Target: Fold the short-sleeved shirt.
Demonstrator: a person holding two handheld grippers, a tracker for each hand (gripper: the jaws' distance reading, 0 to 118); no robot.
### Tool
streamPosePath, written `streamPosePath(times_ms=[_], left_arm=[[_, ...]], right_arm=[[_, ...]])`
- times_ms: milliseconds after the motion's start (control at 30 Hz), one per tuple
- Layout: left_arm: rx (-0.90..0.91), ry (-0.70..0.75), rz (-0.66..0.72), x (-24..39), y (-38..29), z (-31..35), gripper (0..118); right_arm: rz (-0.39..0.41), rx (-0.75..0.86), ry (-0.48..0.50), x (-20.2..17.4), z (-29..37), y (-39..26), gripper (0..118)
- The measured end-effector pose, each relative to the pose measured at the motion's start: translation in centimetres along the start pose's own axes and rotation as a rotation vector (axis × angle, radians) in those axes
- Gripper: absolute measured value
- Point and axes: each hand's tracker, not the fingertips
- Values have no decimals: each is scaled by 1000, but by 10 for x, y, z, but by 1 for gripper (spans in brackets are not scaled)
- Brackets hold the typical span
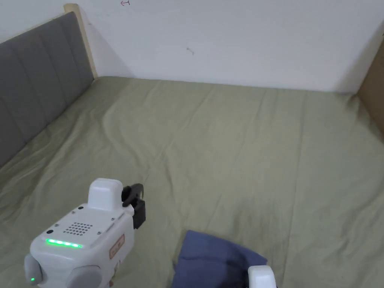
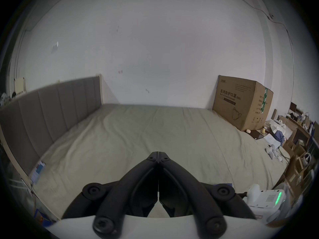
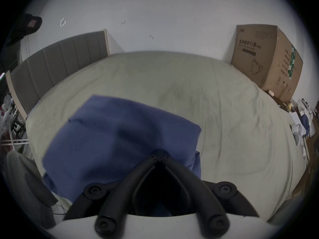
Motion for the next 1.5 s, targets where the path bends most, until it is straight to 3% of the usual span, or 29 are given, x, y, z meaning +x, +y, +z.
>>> streamPosePath(times_ms=[33,100,133,167,233,367,567,633,767,867,967,1167,1267,1500], left_arm=[[-35,-2,16,-1,-6,-6,4],[-110,-37,77,-2,-18,-19,18],[-160,-62,120,-2,-25,-27,33],[-207,-78,162,-2,-32,-34,57],[-332,-109,228,1,-50,-52,83],[-522,-167,222,11,-82,-86,89],[-694,-223,251,14,-107,-119,88],[-744,-254,292,13,-110,-126,82],[-762,-354,381,10,-116,-129,37],[-781,-344,378,10,-125,-138,17],[-760,-341,372,10,-122,-134,12],[-668,-360,366,-18,-87,-116,10],[-622,-288,275,-50,-64,-109,10],[-568,-30,221,-175,-6,-91,10]], right_arm=[[-1,18,-3,1,-2,-1,0],[5,17,-5,3,-5,2,0],[9,11,-2,4,-8,3,0],[11,10,1,6,-8,2,0],[9,21,14,8,-4,-1,0],[3,29,24,10,-3,-1,0],[-18,24,42,13,-2,0,0],[-22,23,46,13,-3,-1,0],[-21,24,58,15,-2,-1,0],[-19,20,77,19,-1,2,0],[-37,21,120,29,7,11,0],[-20,147,99,47,36,44,0],[30,212,68,53,45,64,0],[6,284,56,55,54,98,0]])
